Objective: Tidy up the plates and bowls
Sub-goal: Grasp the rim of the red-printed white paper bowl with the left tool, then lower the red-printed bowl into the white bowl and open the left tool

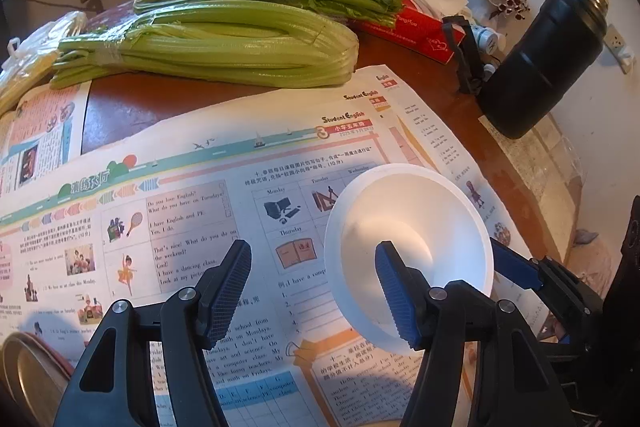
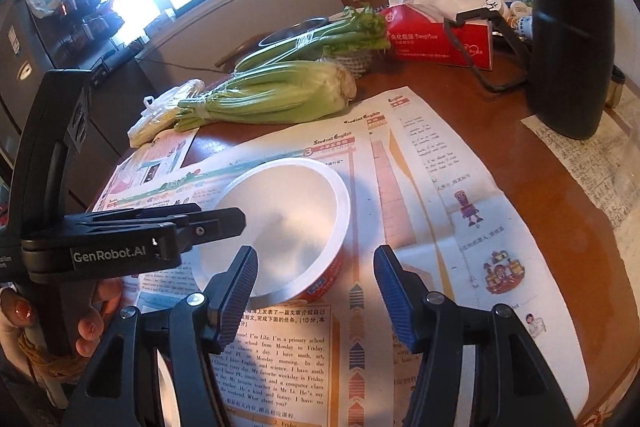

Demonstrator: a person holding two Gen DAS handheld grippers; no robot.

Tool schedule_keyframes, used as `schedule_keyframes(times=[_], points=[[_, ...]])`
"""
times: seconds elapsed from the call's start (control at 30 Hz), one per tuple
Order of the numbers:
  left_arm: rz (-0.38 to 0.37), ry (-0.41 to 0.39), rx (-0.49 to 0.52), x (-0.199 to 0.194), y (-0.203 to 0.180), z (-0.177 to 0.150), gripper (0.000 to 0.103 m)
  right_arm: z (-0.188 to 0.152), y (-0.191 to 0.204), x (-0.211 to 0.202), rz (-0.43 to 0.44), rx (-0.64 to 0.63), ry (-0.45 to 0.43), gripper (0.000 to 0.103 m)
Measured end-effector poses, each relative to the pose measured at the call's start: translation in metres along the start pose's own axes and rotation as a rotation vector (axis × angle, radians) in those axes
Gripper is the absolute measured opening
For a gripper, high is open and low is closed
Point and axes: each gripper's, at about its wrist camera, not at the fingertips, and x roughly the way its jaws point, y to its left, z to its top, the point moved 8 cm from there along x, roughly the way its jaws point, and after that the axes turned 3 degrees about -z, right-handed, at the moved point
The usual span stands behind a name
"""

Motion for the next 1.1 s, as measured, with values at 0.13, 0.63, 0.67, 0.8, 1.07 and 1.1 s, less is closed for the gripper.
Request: schedule_keyframes(times=[0.13,0.63,0.67,0.8,1.07,1.1], points=[[-0.026,0.024,0.009,0.006,-0.004,-0.003,0.066,0.002,0.004,0.004,0.009,0.001,0.007,0.060],[-0.095,0.064,-0.023,0.006,-0.016,-0.012,0.033,-0.001,0.021,0.003,0.034,-0.031,0.009,0.054],[-0.093,0.065,-0.023,0.005,-0.016,-0.013,0.033,-0.002,0.022,0.001,0.038,-0.031,0.008,0.053],[-0.088,0.047,-0.014,-0.007,-0.016,-0.015,0.033,-0.004,0.026,-0.006,0.055,-0.032,0.002,0.053],[-0.113,0.028,-0.042,-0.027,-0.015,-0.021,0.034,-0.005,0.038,-0.026,0.069,-0.047,-0.032,0.053],[-0.111,0.021,-0.042,-0.031,-0.015,-0.023,0.034,-0.006,0.039,-0.027,0.072,-0.047,-0.034,0.053]])
